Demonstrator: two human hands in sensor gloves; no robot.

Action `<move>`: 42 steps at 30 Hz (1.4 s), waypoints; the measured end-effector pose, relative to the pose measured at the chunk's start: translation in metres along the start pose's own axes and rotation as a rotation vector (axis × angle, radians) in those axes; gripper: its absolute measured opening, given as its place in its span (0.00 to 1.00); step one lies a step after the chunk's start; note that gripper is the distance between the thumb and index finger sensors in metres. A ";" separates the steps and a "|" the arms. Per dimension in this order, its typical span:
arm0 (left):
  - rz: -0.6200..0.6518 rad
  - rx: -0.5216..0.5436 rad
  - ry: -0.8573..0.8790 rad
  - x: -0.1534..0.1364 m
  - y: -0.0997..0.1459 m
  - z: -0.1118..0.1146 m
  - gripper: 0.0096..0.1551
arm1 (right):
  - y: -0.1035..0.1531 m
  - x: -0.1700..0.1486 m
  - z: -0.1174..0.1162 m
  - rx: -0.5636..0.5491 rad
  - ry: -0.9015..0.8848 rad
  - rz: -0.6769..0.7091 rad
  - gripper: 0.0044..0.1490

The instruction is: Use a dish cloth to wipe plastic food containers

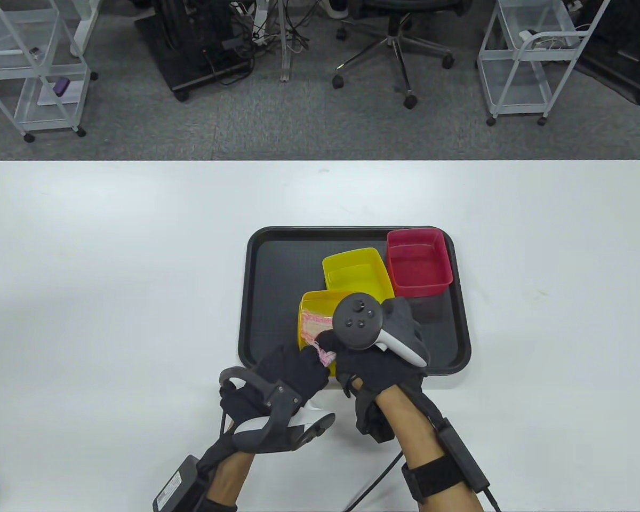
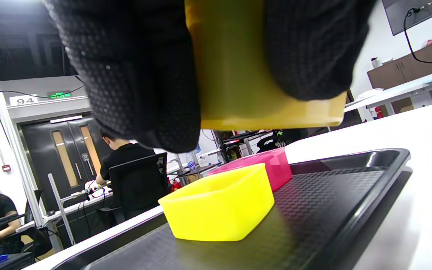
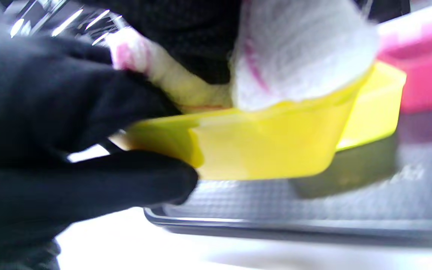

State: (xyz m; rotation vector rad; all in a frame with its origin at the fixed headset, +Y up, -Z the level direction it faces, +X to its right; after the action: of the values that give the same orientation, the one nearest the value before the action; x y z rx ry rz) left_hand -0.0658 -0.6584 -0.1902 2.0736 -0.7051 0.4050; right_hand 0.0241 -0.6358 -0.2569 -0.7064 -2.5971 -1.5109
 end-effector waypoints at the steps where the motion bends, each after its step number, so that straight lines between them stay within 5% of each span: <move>1: -0.001 -0.002 0.004 0.000 0.000 0.000 0.18 | 0.000 0.004 -0.001 -0.014 0.075 -0.008 0.24; 6: 0.001 -0.006 -0.005 0.003 -0.001 0.000 0.18 | -0.004 0.026 -0.011 -0.161 0.505 -0.082 0.24; 10: -0.022 0.030 0.014 0.002 -0.002 -0.008 0.19 | -0.004 0.027 -0.003 -0.363 0.505 -0.087 0.25; 14: -0.072 0.051 0.067 -0.004 -0.001 -0.009 0.19 | -0.003 0.013 0.010 -0.399 0.150 -0.043 0.26; 18: -0.075 0.064 0.074 -0.006 0.001 -0.012 0.19 | -0.005 -0.005 0.013 -0.309 -0.329 0.022 0.27; 23: -0.060 0.066 0.070 -0.006 0.002 -0.013 0.18 | -0.007 -0.014 0.002 -0.121 -0.640 0.093 0.29; 27: -0.027 0.043 0.055 -0.010 0.005 -0.009 0.18 | -0.008 -0.026 -0.007 0.024 -0.705 0.090 0.27; 37: 0.014 -0.003 0.004 -0.002 0.004 0.001 0.18 | -0.001 0.006 -0.009 -0.014 0.059 -0.040 0.24; 42: 0.007 0.007 0.023 0.000 0.003 -0.002 0.18 | -0.005 0.026 -0.011 -0.193 0.503 -0.100 0.24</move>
State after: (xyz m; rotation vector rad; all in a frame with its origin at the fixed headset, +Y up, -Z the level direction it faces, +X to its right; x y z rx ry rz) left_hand -0.0675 -0.6577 -0.1869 2.0704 -0.6977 0.4351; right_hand -0.0033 -0.6374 -0.2483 -0.1684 -2.1576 -1.7139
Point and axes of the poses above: the tracker on the back of each hand, its own x axis roughly to the thumb side, its own y axis roughly from the fingertips to the wrist, z = x × y, the point moved 3 cm from there along -y, roughly from the wrist to the fingertips, and after that the axes turned 11 degrees about x, right-handed, at the moved point
